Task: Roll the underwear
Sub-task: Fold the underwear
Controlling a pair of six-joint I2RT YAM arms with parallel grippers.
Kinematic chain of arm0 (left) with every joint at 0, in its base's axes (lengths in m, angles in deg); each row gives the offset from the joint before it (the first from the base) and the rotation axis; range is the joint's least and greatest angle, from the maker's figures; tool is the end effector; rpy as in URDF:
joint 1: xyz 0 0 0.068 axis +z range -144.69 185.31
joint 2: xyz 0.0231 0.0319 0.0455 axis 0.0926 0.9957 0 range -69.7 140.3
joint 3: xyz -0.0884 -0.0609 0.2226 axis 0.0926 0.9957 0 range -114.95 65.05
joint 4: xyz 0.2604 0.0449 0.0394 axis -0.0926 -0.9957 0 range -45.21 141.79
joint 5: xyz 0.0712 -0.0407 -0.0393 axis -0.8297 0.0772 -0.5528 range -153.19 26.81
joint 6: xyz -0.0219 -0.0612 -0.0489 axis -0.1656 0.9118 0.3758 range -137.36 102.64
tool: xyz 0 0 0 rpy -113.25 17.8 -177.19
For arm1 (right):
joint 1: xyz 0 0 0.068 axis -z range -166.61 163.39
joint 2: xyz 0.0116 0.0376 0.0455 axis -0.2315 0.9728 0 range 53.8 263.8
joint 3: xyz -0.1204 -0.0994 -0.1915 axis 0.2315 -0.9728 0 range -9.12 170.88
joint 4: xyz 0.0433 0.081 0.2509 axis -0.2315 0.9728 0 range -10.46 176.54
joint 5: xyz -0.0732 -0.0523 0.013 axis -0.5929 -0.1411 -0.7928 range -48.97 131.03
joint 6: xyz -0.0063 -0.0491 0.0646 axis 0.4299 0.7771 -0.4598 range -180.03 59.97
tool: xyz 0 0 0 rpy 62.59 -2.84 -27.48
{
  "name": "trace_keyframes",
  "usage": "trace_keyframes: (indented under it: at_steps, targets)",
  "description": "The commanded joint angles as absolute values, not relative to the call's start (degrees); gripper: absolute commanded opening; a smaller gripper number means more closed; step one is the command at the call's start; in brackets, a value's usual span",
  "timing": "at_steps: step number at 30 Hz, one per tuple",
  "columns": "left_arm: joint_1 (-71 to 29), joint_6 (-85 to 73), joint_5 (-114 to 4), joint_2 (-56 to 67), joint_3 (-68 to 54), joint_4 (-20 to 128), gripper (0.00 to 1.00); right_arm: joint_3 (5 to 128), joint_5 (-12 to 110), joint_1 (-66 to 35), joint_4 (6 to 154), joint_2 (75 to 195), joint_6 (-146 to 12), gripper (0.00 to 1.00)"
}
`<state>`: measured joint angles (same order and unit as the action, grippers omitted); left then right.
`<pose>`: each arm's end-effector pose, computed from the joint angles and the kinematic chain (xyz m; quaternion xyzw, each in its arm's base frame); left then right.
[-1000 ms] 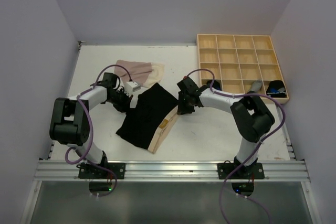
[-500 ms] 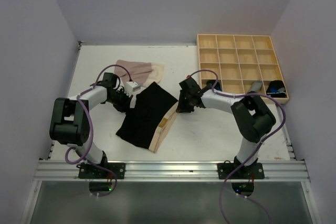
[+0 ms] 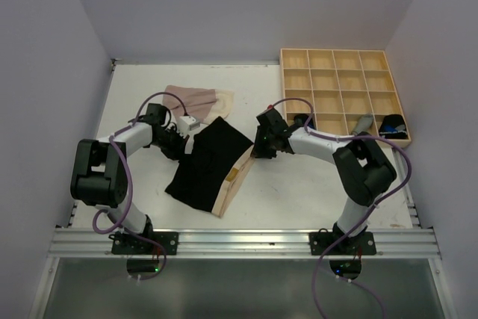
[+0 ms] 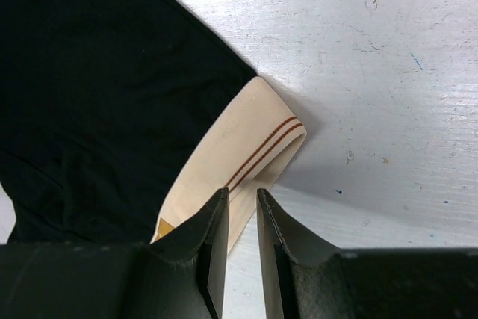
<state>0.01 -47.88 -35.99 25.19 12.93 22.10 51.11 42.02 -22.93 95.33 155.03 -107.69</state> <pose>0.3022 -0.0605 0.0931 0.3295 0.9030 -0.1944 0.1954 0.3008 0.2225 0.1058 0.0923 0.9538 0.1973 0.2068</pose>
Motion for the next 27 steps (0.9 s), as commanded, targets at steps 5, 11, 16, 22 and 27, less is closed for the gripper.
trace_keyframes:
  at_steps: [5,11,16,22,27]
  targets:
    - [0.13,-47.15,-36.74,24.43,12.84,21.91,0.00,49.69,42.70,-22.65,90.97,155.84,-111.18,0.26]
    - [0.48,-47.15,-36.65,24.52,13.19,22.09,0.00,48.72,43.40,-22.30,88.33,157.24,-113.02,0.25]
    - [0.66,-47.24,-36.56,24.78,13.46,22.43,0.00,45.91,43.84,-21.77,84.20,156.02,-115.48,0.20]
    - [0.83,-47.33,-36.30,25.40,13.46,22.44,0.00,44.32,44.89,-21.24,80.86,154.87,-117.24,0.19]
    - [1.01,-47.24,-36.21,25.58,13.19,22.35,0.00,43.71,46.56,-21.24,79.80,154.70,-119.09,0.20]
